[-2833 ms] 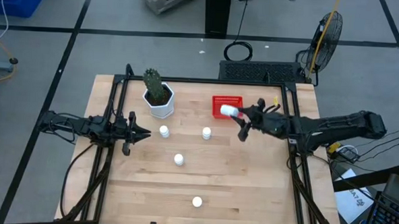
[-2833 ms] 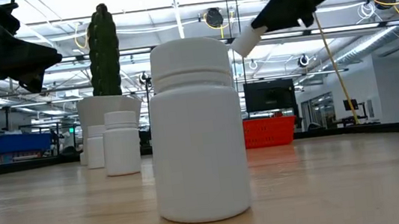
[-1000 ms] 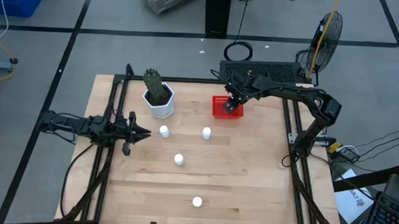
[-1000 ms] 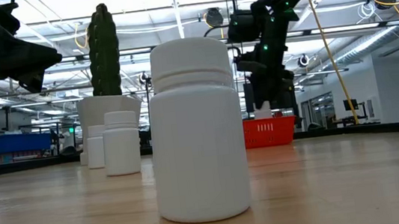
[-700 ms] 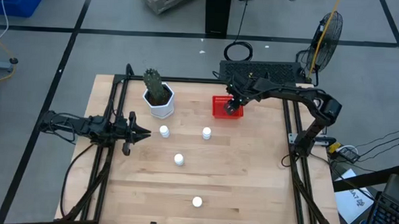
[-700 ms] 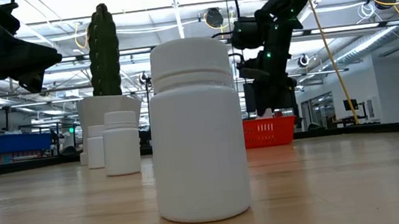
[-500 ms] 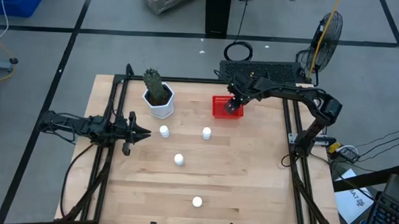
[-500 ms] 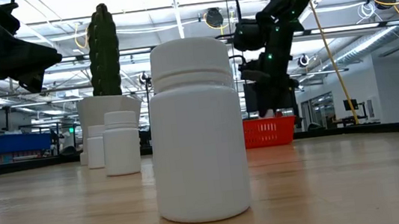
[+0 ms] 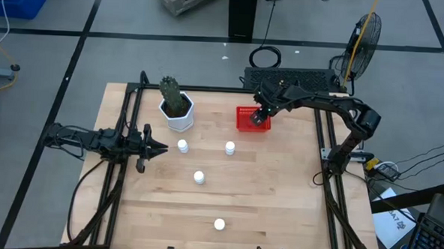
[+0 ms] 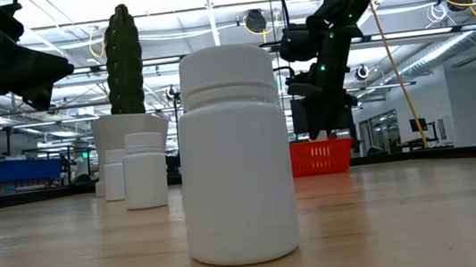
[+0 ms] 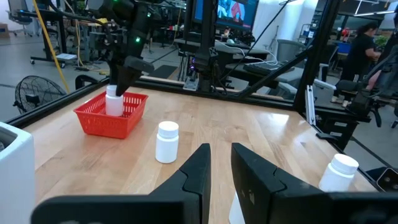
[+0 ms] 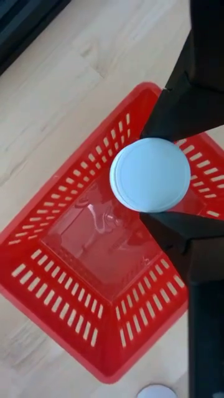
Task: Pick and place pill bottles into a basket
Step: Put the white pill bottle into the red bin
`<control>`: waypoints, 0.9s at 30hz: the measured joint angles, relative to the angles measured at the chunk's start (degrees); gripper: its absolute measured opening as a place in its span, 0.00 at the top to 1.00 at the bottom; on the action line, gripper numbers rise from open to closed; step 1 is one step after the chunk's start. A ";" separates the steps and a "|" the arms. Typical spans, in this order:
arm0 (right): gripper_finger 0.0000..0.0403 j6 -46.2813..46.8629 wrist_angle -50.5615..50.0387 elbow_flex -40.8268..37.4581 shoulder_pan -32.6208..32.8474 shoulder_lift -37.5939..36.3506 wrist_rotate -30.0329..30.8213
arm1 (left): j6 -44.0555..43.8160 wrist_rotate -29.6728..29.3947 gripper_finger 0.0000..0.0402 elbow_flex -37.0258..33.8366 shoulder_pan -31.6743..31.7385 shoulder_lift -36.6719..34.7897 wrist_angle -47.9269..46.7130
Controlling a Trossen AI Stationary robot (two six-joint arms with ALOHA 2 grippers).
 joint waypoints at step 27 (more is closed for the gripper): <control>0.52 -1.47 4.55 -5.27 -0.30 -0.20 -1.99 | -0.01 -0.02 0.83 0.00 -0.01 0.01 0.00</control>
